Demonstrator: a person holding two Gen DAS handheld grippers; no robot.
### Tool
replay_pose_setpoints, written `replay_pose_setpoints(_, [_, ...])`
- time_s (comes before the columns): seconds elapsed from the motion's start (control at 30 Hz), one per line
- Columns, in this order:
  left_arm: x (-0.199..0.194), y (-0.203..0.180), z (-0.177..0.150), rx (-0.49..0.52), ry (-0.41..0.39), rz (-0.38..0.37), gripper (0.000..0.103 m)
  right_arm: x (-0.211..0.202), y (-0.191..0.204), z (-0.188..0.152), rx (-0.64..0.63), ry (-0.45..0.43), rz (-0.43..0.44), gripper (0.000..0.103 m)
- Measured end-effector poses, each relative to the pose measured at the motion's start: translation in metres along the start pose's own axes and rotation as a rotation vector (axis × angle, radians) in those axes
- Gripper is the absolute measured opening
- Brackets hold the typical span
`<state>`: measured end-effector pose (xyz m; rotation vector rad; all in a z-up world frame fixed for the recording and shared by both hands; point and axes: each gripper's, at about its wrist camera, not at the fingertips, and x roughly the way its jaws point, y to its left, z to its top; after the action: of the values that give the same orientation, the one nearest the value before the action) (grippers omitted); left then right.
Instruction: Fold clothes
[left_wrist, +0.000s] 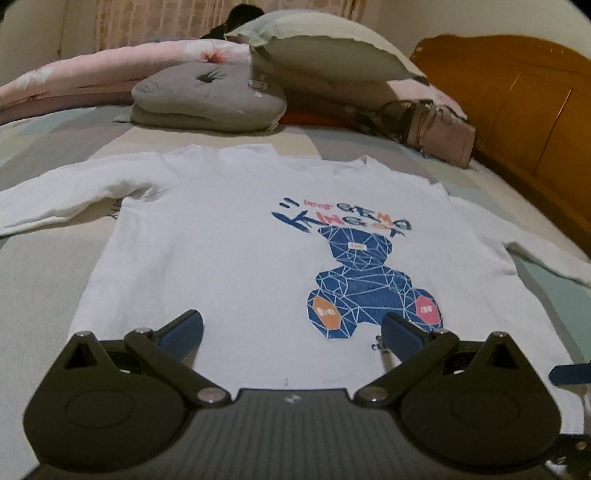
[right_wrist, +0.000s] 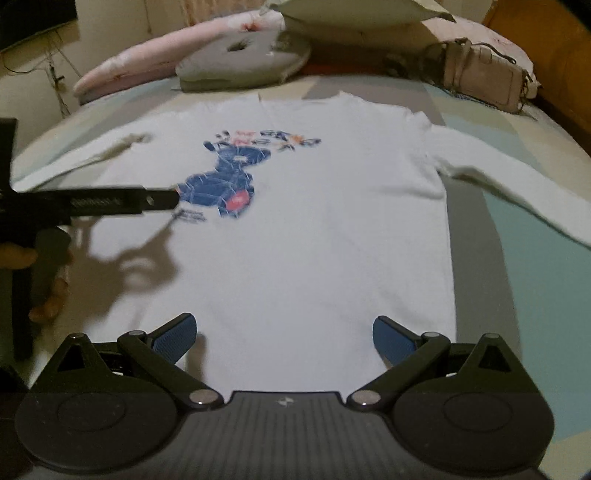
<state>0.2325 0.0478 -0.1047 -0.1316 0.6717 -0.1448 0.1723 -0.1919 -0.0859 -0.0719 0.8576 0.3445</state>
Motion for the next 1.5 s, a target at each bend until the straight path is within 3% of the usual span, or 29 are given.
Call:
replay_pose_setpoints(0.1, [-0.001,0.002,-0.003,-0.001,-0.013,-0.013,0.102,0.002,0.008,-0.004,-0.054,-0.007,-0.033,0.103])
replay_pose_setpoints(0.37, [-0.002,0.007,-0.003,-0.021,-0.023,-0.038,0.102,0.003,0.006,-0.01,-0.05,-0.043,-0.03,0.103])
replay_pose_setpoints(0.5, [-0.001,0.003,0.003,-0.004,0.026,-0.024,0.102,0.003,0.007,-0.01,-0.042,-0.045,-0.04,0.103])
replay_pose_setpoints(0.57, [-0.002,0.003,0.015,-0.019,0.076,-0.042,0.102,0.005,0.007,-0.006,-0.042,-0.028,-0.041,0.103])
replay_pose_setpoints(0.63, [-0.008,0.007,0.036,-0.045,0.099,-0.119,0.102,0.006,0.008,-0.002,-0.041,-0.003,-0.044,0.103])
replay_pose_setpoints(0.77, [-0.033,0.027,0.096,-0.016,0.041,-0.164,0.102,0.008,0.009,0.002,-0.027,0.025,-0.06,0.103])
replay_pose_setpoints(0.93, [-0.063,0.091,0.153,-0.04,0.01,-0.164,0.102,0.002,0.015,0.008,0.021,0.026,-0.082,0.103])
replay_pose_setpoints(1.03, [-0.072,0.151,0.162,-0.047,-0.008,-0.054,0.102,-0.008,0.02,0.017,0.062,-0.004,-0.027,0.103])
replay_pose_setpoints(1.13, [-0.07,0.221,0.157,-0.145,0.017,0.048,0.102,-0.01,0.031,0.03,0.086,-0.012,0.045,0.103])
replay_pose_setpoints(1.23, [-0.063,0.284,0.148,-0.295,0.032,0.047,0.102,-0.001,0.048,0.042,0.091,-0.01,0.107,0.103])
replay_pose_setpoints(1.33, [-0.051,0.32,0.141,-0.391,0.056,0.027,0.102,0.012,0.068,0.052,0.084,-0.005,0.134,0.103])
replay_pose_setpoints(1.5, [-0.011,0.333,0.142,-0.397,0.08,-0.075,0.102,0.033,0.092,0.058,0.053,0.025,0.138,0.103])
